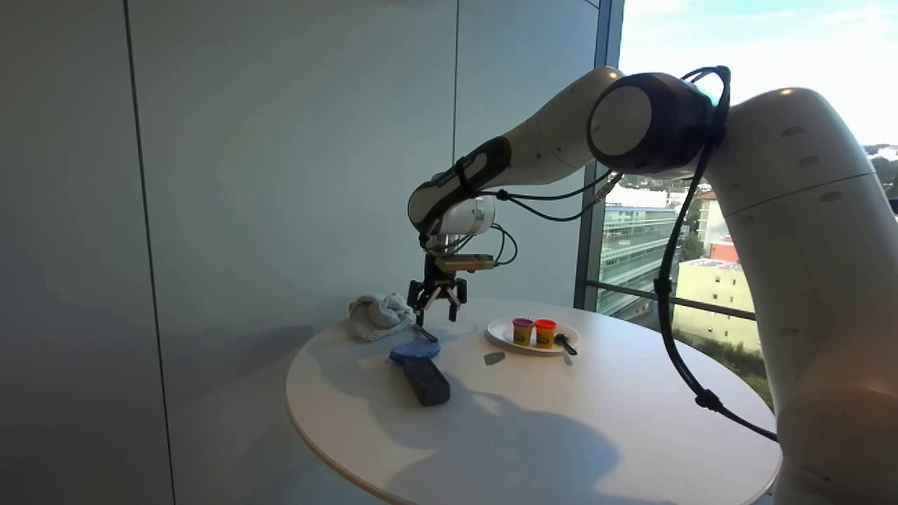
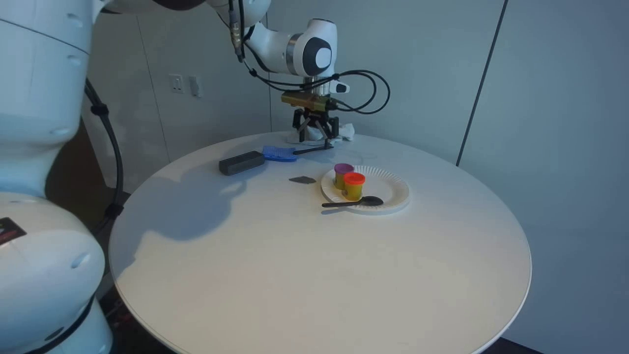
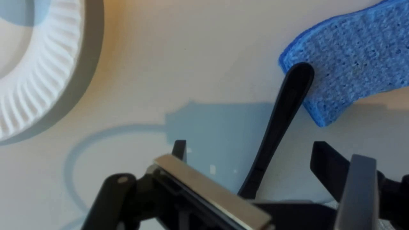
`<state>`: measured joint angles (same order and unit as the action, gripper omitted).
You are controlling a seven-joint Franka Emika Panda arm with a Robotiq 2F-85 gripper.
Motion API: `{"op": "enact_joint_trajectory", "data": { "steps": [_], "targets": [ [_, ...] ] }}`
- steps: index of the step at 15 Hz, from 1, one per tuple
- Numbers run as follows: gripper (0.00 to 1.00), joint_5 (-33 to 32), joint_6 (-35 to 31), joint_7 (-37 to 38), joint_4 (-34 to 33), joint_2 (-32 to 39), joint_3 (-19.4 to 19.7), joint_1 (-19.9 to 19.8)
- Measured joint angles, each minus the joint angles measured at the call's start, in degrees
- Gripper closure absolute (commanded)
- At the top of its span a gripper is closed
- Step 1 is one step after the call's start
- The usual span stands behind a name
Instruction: Put the spice cups and black objects on the plate
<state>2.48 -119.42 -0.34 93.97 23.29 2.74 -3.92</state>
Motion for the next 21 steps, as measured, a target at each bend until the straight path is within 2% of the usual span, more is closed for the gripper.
{"op": "enact_joint_trajectory", "data": {
  "steps": [6,7,8,9,17,19,21],
  "targets": [
    [0.02,-1.72,5.64,5.97,-7.33,5.97,0.05,0.68],
    [0.19,-1.72,6.37,6.48,-8.33,6.87,0.09,0.68],
    [0.27,-1.72,6.93,6.87,-9.23,7.71,0.15,0.68],
    [0.29,-1.72,7.53,7.16,-10.14,8.55,0.23,0.68],
    [0.91,-1.68,10.95,8.47,-15.12,11.21,0.22,1.19],
    [0.98,-1.64,11.18,8.68,-15.57,11.41,0.18,1.55],
    [0.94,-1.61,11.23,8.99,-15.73,11.50,0.16,1.75]
  ]
}}
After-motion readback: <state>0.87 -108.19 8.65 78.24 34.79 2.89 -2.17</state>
